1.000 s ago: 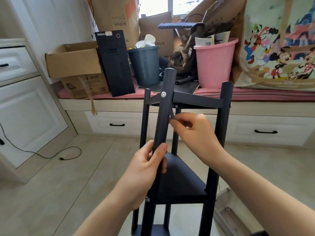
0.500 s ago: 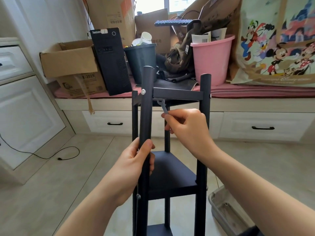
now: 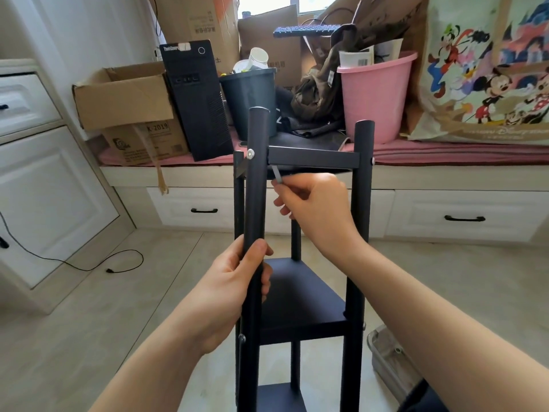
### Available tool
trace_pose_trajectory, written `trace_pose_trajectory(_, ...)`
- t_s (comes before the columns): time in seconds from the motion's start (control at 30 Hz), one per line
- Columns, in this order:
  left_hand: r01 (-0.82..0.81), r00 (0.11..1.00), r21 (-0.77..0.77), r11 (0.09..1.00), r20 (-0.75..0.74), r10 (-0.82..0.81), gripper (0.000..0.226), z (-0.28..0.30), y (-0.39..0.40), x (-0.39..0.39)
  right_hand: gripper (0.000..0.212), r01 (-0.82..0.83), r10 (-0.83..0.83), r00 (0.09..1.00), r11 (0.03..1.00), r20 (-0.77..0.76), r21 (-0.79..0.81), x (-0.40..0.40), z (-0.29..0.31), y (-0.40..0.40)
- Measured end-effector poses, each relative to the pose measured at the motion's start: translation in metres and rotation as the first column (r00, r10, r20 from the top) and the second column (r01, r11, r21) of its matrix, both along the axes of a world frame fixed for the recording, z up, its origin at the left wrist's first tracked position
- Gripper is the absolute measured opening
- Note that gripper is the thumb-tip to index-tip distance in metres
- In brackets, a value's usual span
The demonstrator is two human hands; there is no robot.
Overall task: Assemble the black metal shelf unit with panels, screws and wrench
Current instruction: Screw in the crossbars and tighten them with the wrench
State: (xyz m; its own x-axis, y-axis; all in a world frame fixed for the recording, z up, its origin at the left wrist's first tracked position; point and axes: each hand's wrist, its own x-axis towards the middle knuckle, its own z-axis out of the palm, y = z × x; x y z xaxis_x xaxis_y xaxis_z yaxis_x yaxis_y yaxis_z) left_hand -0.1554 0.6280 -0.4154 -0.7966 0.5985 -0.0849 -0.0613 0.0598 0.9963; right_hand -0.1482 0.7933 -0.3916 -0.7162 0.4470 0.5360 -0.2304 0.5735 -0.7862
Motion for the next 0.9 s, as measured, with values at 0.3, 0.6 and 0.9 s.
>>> trace_pose_trajectory(0.3, 0.035, 0.999, 0.001, 0.999, 0.003, -0.035, 0.029, -0.001, 0.001, 0.001, 0.014, 0.130, -0.109, 0.979, 0.985, -0.172, 0.112, -0.014, -0.016, 0.001)
trace_pose_trajectory(0.6, 0.087, 0.996, 0.015, 0.996, 0.019, -0.087, 0.048, -0.003, 0.002, -0.001, 0.020, 0.205, -0.183, 0.937, 0.978, -0.299, 0.045, -0.036, -0.023, -0.006)
trace_pose_trajectory(0.9, 0.112, 0.994, 0.003, 0.994, 0.008, -0.112, 0.049, -0.005, 0.006, 0.000, 0.035, 0.116, -0.114, 0.976, 0.993, -0.184, 0.000, -0.030, -0.015, -0.012)
